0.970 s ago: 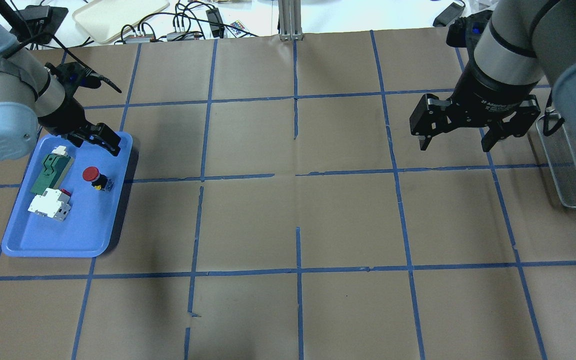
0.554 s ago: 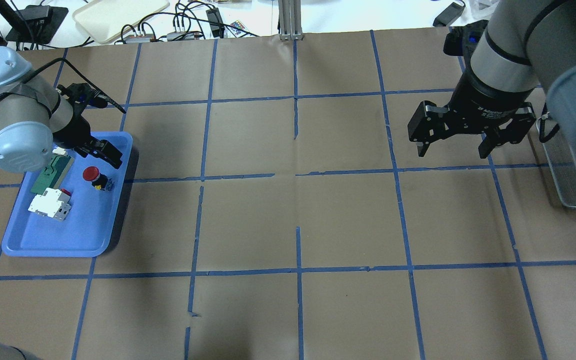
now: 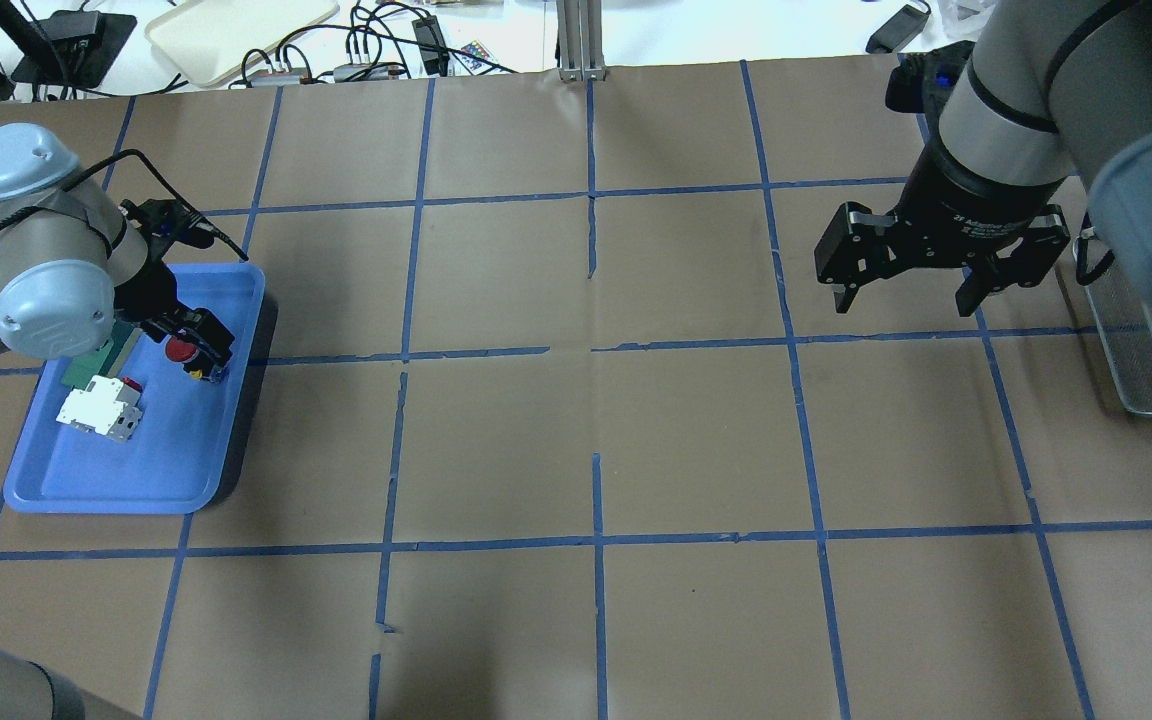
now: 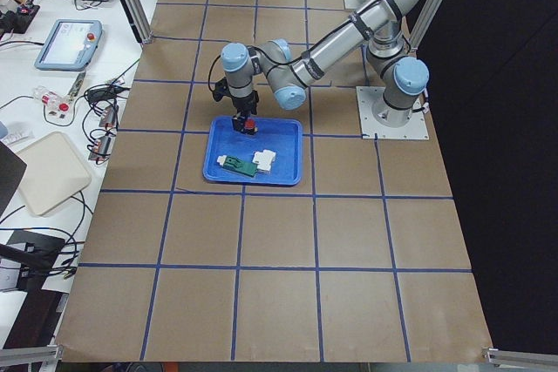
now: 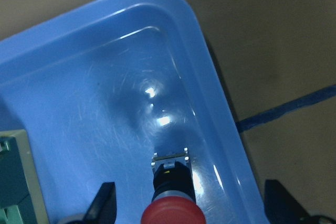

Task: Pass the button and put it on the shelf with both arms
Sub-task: 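Close the left gripper on the red button's body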

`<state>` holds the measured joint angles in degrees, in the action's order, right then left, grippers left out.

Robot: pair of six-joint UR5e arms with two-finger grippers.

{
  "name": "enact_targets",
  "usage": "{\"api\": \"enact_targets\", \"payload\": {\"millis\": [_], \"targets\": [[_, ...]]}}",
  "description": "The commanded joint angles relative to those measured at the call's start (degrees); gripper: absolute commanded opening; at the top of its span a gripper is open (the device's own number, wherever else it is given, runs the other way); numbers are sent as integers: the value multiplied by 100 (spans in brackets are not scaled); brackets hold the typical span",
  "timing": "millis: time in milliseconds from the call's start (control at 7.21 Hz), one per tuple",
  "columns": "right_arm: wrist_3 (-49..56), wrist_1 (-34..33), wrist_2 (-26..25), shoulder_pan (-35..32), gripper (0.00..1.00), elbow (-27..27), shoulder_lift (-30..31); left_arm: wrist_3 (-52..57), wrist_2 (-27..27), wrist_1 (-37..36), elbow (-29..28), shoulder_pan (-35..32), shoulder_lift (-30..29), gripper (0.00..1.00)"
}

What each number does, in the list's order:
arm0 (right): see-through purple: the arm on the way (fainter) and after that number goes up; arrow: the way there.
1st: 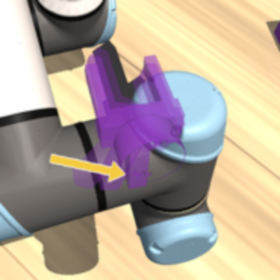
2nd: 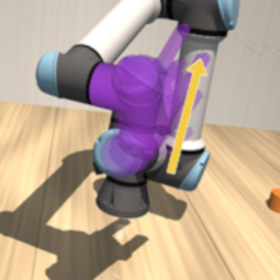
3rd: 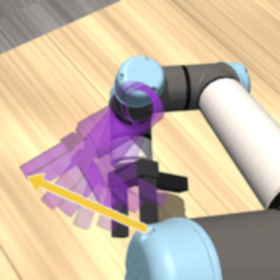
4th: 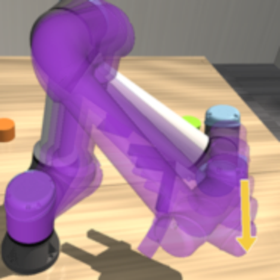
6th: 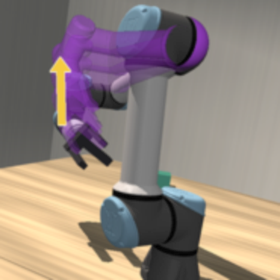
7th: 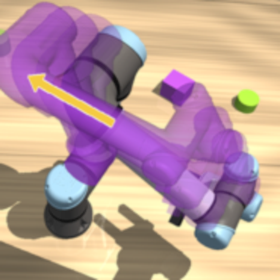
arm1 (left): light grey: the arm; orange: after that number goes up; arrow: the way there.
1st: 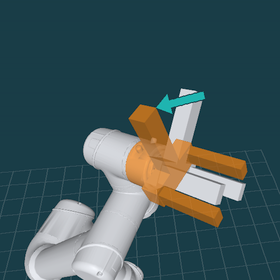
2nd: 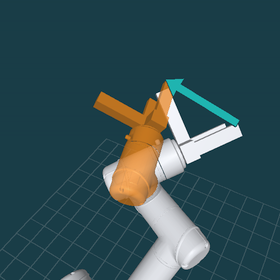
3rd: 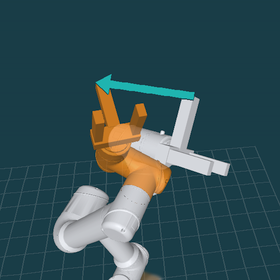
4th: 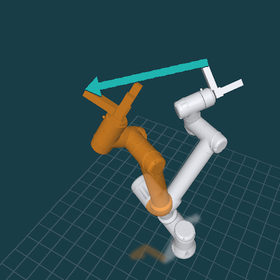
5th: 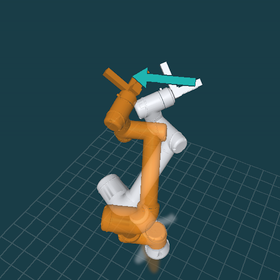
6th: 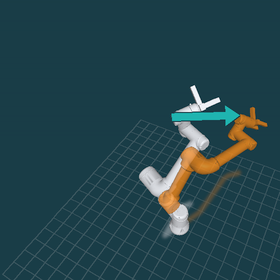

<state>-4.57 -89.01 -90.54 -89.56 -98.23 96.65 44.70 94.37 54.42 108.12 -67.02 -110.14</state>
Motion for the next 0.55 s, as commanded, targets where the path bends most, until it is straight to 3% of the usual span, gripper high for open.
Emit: {"api": "enact_targets", "payload": {"millis": [0,139,416], "targets": [[0,59,-43,0,100,-3,-6,-66,-7,-238,78,75,27,12],[0,59,-52,8,100,-3,3,-58,-15,-239,26,109,10,0],[0,15,-43,9,100,-3,-6,-84,-216,-169,-1,189,194,0]]}}
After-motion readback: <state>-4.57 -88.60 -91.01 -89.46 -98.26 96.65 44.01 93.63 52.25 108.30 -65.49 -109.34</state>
